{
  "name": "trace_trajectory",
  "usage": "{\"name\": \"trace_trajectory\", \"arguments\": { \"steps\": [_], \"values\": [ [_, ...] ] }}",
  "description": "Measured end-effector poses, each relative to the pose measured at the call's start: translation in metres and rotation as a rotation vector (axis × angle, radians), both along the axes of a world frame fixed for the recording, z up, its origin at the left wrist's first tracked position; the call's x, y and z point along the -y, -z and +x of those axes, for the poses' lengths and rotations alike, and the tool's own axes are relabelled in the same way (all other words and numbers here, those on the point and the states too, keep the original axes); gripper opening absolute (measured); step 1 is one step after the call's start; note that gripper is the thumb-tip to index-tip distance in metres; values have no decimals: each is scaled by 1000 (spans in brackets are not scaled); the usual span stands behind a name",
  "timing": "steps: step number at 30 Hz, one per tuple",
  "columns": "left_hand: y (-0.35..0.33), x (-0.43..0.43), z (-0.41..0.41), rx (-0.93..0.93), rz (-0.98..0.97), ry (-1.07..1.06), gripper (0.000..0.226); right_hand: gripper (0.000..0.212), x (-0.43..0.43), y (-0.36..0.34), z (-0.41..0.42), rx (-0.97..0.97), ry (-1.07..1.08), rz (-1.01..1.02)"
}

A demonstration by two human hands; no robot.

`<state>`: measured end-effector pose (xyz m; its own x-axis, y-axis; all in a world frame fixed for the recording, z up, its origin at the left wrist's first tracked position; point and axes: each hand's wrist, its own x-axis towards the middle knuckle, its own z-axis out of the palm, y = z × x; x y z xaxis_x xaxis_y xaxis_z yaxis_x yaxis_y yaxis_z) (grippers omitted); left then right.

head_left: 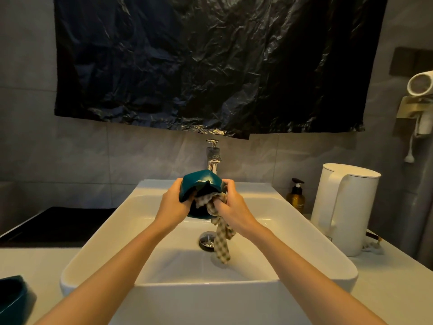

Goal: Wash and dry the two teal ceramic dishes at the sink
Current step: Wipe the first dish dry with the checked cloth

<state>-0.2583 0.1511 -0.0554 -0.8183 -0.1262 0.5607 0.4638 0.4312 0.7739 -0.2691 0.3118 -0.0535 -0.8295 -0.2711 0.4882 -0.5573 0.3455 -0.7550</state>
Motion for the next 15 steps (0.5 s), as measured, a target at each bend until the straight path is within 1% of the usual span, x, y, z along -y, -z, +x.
{"name": "trace_trajectory", "arguments": {
  "steps": [2,4,6,8,10,11,13,15],
  "values": [
    [-2,5,-1,-19,26,-35,30,39,2,-4,3,44,-55,-26],
    [-3,8,-2,-8,51,-64,27,49,-3,-10,4,129,-83,-62],
    [-3,10,-3,1,36,-116,26,55,-12,-17,2,239,-66,-176],
    [-2,13,-2,-25,-36,-179,26,45,-19,-23,-1,297,-8,-361],
    [-1,14,0,-74,-125,-206,30,29,-21,-25,-5,273,81,-468],
    [-1,13,2,-98,-169,-211,32,22,-19,-24,-6,237,117,-466],
    [-1,8,6,-135,-254,-226,34,14,-11,-19,-7,146,126,-397],
    [0,5,7,-148,-317,-246,35,14,-2,-10,-6,42,93,-319]
  ]
}}
